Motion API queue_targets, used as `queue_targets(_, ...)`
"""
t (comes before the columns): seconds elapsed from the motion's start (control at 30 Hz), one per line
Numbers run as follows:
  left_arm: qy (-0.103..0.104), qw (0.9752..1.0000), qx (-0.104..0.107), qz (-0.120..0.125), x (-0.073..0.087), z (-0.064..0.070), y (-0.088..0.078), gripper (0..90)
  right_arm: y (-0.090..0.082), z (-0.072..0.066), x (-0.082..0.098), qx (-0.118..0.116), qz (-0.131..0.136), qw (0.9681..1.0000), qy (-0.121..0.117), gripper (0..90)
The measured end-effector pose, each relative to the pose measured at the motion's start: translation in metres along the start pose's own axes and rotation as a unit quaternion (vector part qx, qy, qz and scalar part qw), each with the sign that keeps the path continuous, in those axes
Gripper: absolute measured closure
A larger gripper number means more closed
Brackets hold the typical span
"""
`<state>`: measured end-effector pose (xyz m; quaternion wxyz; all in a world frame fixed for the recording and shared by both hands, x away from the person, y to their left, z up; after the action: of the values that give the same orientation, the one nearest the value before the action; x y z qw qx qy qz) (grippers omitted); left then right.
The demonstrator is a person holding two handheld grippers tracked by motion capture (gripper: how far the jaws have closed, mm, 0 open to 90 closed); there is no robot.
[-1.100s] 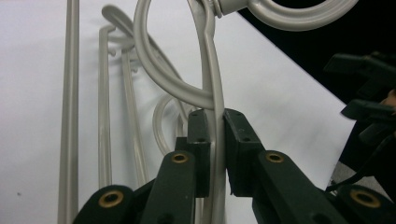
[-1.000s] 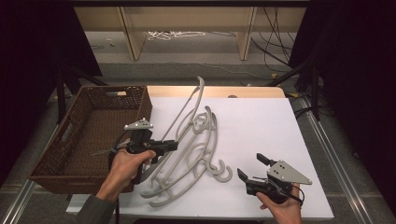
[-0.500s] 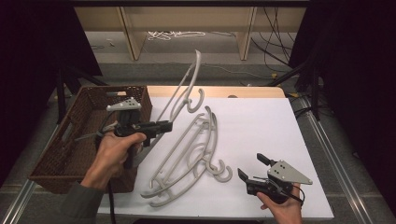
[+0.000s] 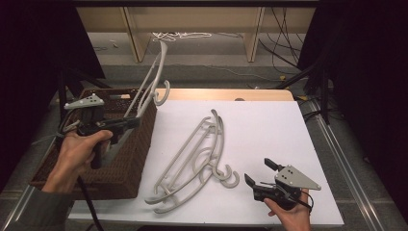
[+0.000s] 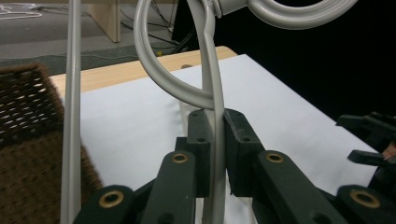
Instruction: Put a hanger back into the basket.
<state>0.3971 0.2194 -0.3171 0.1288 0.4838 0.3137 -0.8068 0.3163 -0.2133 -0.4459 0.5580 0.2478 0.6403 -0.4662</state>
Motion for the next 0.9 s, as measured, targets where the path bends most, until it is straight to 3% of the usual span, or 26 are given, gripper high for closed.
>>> queue_targets(0.2,0.012,0.9994,-0.026,-0.021,0.013,-0.020,-0.015,81.6,0.000,0.001,0.000,0.002,0.000,1.0000,0.003,17.7)
queue_targets(0.4,0.008,0.9985,-0.041,-0.034,0.028,-0.040,-0.027,81.6,0.001,0.000,0.001,0.000,-0.004,1.0000,-0.002,17.7)
queue_targets(0.6,0.013,0.9978,-0.047,-0.044,0.039,-0.053,-0.035,81.5,0.004,0.000,0.002,0.000,-0.006,1.0000,-0.001,17.7)
queue_targets(0.77,0.033,0.9961,-0.049,-0.065,0.048,-0.060,-0.042,81.6,0.003,0.000,0.002,0.000,-0.013,0.9999,-0.002,17.7)
queue_targets(0.9,0.033,0.9955,-0.049,-0.074,0.056,-0.064,-0.048,81.6,0.003,0.001,0.002,0.001,-0.015,0.9999,-0.003,17.7)
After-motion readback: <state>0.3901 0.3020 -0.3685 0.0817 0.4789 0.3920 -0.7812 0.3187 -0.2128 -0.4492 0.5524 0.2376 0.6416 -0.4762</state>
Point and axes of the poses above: each handheld gripper's, and its own axes: y roughly forward along the jaws, x roughly out of its underside, z roughly to its right, the point moved 4 cm from there along y, roughly forward along the jaws, and after that the axes turned 8 degrees about x, right-handed, at the moved point
